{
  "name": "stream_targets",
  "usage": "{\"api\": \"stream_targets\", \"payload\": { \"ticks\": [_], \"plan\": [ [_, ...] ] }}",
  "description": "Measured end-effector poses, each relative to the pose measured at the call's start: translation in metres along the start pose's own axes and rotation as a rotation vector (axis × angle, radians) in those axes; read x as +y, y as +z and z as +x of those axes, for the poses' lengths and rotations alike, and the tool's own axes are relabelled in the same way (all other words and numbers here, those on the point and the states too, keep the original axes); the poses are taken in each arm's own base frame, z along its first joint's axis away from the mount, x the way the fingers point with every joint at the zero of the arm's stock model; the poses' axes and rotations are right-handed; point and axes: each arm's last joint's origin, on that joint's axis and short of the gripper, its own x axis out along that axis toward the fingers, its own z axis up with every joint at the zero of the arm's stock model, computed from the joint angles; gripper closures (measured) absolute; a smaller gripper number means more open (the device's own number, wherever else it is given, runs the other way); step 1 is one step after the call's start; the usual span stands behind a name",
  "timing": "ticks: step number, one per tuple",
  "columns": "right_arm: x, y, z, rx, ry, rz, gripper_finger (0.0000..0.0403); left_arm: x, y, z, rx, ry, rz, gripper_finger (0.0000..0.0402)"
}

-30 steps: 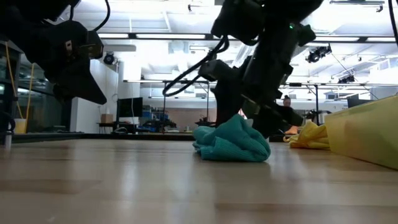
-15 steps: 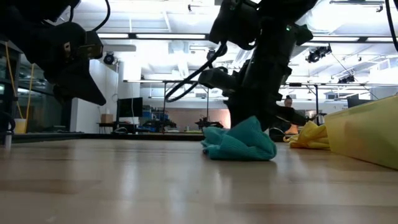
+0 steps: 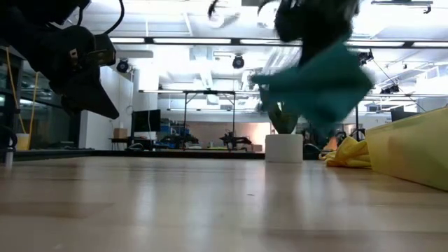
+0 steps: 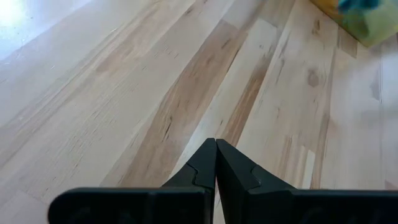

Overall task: Fold microfiber towels
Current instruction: Put the blue microfiber cloth into the yellow bin

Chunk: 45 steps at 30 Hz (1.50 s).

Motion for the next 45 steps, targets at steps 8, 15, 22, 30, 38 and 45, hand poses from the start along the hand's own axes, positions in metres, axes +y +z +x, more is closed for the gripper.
{"api": "stream_targets", "payload": {
  "ticks": [8,15,22,30,38,45],
  "plan": [
    [-0.026,-0.048,-0.094,0.211,0.096,-0.154,0.0402,0.000,0.000,0.000,0.000,0.000,-0.006,0.0401],
    [-0.064,-0.087,-0.113,0.336,0.005,-0.280,0.0402,0.000,0.000,0.000,-0.003,0.003,-0.027,0.0401],
    [-0.100,-0.102,-0.072,0.420,-0.021,-0.342,0.0403,0.000,0.000,0.000,-0.009,0.010,-0.058,0.0401],
    [-0.124,-0.098,-0.037,0.386,-0.005,-0.346,0.0403,0.000,0.001,0.000,-0.018,0.019,-0.110,0.0401],
    [-0.135,-0.100,-0.029,0.423,-0.102,-0.259,0.0390,0.001,0.001,0.000,-0.025,0.028,-0.124,0.0401],
    [-0.130,-0.093,-0.036,0.372,-0.140,-0.212,0.0316,0.001,0.001,0.000,-0.024,0.032,-0.107,0.0401]
  ]
}}
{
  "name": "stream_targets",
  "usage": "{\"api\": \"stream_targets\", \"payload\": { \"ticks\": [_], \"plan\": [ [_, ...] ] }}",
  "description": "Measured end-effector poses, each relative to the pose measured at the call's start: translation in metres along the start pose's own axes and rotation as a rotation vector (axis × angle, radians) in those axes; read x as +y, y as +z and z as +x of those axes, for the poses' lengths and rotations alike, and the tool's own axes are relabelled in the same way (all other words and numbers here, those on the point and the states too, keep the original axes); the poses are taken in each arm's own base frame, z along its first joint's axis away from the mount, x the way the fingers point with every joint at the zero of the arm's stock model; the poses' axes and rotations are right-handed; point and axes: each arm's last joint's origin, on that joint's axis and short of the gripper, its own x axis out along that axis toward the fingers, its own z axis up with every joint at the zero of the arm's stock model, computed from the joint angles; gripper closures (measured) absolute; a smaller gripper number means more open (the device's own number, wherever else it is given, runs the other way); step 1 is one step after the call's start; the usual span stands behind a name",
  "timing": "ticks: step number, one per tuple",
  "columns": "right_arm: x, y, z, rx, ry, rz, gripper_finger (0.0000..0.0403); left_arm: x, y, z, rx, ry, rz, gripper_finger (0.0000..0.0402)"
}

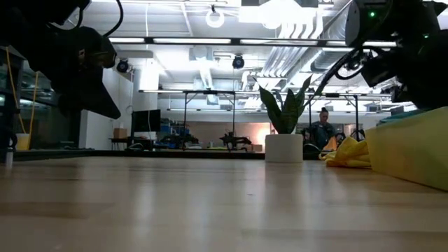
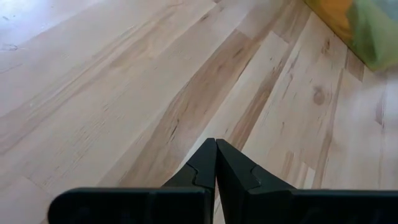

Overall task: Fold microfiber towels
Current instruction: Put the blue microfiber cloth into the yellow bin, then fold the yellow microfiber cloth

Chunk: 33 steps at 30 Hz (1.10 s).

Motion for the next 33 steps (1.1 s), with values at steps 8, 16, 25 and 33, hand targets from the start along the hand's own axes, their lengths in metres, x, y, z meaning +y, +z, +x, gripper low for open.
{"api": "stream_targets", "payload": {
  "ticks": [8,16,25,33],
  "plan": [
    [0.002,-0.002,-0.017,0.023,-0.070,0.034,0.0183,0.001,-0.002,0.000,0.025,-0.004,0.054,0.0401],
    [0.011,0.005,-0.070,-0.198,-0.227,0.158,0.0176,0.001,-0.002,0.000,0.028,-0.004,0.081,0.0401],
    [-0.026,0.031,-0.053,-0.406,-0.294,0.696,0.0363,0.000,-0.002,0.000,0.040,-0.024,0.079,0.0401],
    [-0.073,0.056,-0.008,-0.370,-0.316,0.952,0.0399,0.000,-0.002,0.000,0.040,-0.024,0.079,0.0401]
  ]
}}
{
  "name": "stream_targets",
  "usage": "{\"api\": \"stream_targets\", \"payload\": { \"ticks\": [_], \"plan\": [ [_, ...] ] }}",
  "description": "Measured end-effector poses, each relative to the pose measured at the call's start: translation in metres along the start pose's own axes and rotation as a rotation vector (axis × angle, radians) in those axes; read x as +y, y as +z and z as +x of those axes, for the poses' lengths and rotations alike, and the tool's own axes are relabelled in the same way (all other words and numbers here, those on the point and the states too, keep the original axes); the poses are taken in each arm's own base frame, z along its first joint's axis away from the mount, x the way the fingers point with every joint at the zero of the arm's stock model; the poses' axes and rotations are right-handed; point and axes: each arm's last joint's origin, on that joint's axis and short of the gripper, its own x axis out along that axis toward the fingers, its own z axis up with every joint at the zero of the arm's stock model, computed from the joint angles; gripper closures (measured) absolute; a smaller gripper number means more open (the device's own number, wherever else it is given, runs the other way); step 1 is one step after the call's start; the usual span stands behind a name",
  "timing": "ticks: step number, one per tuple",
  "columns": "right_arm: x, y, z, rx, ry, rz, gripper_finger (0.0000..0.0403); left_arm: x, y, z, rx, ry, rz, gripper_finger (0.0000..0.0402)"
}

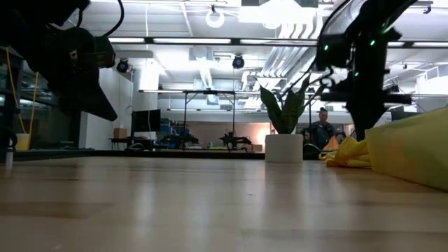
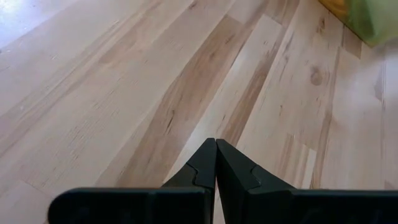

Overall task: Fold microfiber towels
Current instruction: Fold the yellow microfiber cloth

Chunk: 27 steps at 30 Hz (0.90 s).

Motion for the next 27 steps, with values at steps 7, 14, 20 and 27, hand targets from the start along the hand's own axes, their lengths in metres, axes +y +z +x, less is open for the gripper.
{"api": "stream_targets", "payload": {
  "ticks": [7,14,20,27],
  "plan": [
    [0.019,0.009,0.028,0.036,-0.008,-0.044,0.0401,0.000,0.000,0.000,-0.002,-0.004,-0.009,0.0401],
    [0.038,-0.006,0.040,0.113,0.019,-0.155,0.0403,0.000,0.000,0.000,0.008,-0.012,-0.019,0.0402],
    [0.056,-0.014,0.038,0.075,0.121,-0.142,0.0403,0.000,0.000,0.000,0.010,-0.013,-0.011,0.0401],
    [0.077,-0.021,0.039,0.035,0.256,-0.092,0.0403,-0.001,0.000,0.000,0.014,-0.017,-0.008,0.0401]
  ]
}}
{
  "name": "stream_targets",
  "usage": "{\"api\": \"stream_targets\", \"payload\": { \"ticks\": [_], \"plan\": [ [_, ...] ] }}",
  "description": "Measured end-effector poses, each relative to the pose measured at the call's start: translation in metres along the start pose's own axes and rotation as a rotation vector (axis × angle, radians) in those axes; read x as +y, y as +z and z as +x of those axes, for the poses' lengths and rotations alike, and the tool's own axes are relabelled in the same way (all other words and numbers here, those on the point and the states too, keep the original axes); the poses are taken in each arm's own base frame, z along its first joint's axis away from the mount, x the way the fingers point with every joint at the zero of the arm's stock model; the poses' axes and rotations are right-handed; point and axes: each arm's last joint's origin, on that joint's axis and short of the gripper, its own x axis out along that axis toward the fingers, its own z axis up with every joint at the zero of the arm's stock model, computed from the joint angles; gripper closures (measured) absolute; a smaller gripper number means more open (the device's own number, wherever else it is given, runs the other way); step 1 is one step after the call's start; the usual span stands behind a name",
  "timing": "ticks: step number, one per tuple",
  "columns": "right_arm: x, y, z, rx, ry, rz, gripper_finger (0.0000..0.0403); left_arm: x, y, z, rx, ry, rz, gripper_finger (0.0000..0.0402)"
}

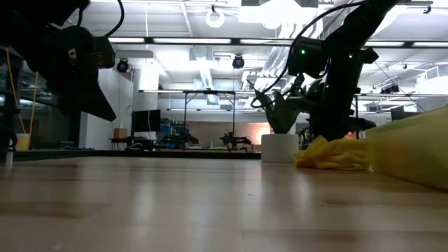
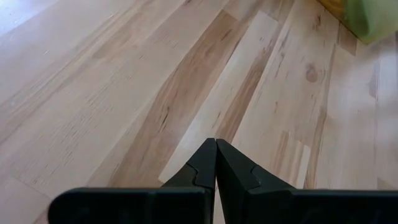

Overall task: Fold microfiber towels
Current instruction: Fold the yellow microfiber cloth

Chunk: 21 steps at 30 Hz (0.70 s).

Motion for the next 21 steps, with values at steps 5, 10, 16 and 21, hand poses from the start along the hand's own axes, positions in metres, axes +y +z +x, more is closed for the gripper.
{"api": "stream_targets", "payload": {
  "ticks": [5,10,16,21],
  "plan": [
    [0.016,-0.012,0.013,0.006,0.059,0.005,0.0403,0.000,0.000,0.000,0.000,0.000,0.000,0.0401],
    [0.040,-0.027,0.026,-0.015,0.179,0.010,0.0403,0.000,0.000,0.000,0.000,0.001,0.001,0.0401],
    [0.069,-0.039,0.038,-0.039,0.291,0.016,0.0403,0.000,0.000,0.000,0.000,0.000,0.009,0.0401],
    [0.112,-0.038,0.049,-0.046,0.330,-0.118,0.0403,0.000,0.000,0.000,0.001,0.000,0.018,0.0401]
  ]
}}
